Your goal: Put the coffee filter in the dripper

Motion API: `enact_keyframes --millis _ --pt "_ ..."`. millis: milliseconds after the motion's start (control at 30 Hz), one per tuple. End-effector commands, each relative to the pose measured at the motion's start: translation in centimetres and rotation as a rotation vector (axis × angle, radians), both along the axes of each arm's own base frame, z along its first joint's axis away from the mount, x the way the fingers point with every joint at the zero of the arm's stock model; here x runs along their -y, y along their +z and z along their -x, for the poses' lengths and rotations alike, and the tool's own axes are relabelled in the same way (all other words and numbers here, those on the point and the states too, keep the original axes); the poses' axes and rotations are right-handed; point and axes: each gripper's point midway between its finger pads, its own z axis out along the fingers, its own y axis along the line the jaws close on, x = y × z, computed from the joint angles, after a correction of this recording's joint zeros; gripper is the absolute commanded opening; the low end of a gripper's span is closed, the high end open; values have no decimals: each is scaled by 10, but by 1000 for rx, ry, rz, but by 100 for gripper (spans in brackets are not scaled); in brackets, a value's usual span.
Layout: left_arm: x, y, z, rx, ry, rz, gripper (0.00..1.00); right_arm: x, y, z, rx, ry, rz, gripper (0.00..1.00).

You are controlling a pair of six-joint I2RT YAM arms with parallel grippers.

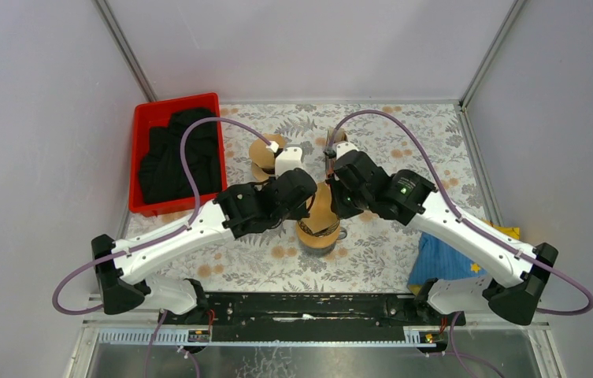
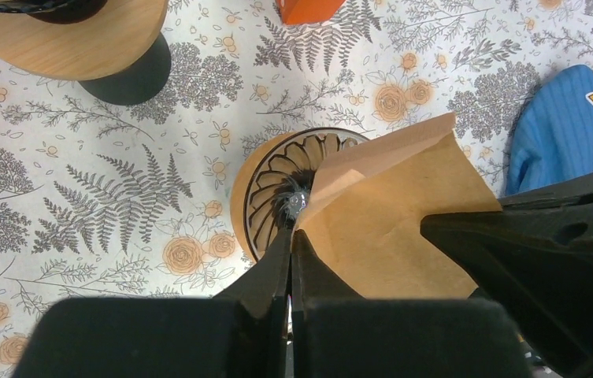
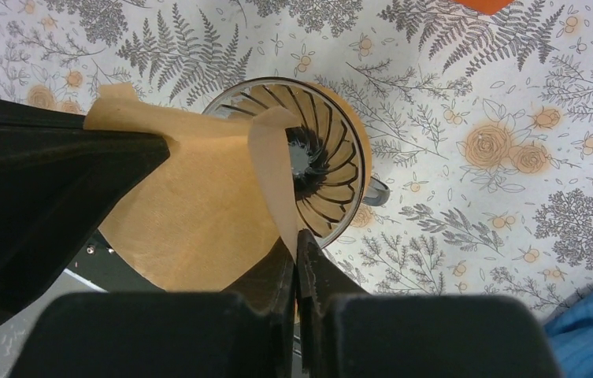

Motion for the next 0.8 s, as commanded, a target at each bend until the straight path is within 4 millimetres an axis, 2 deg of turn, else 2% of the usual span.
enact_keyframes --millis 0,267,767 --pt "0 -1 1 -40 -34 -15 0 -7 13 3 1 56 -4 7" --pt "-6 -18 -4 -92 -40 -55 0 0 2 -1 -7 73 65 8" --pt "-16 -27 -7 -126 -60 -69 0 16 -20 -15 -90 90 72 15"
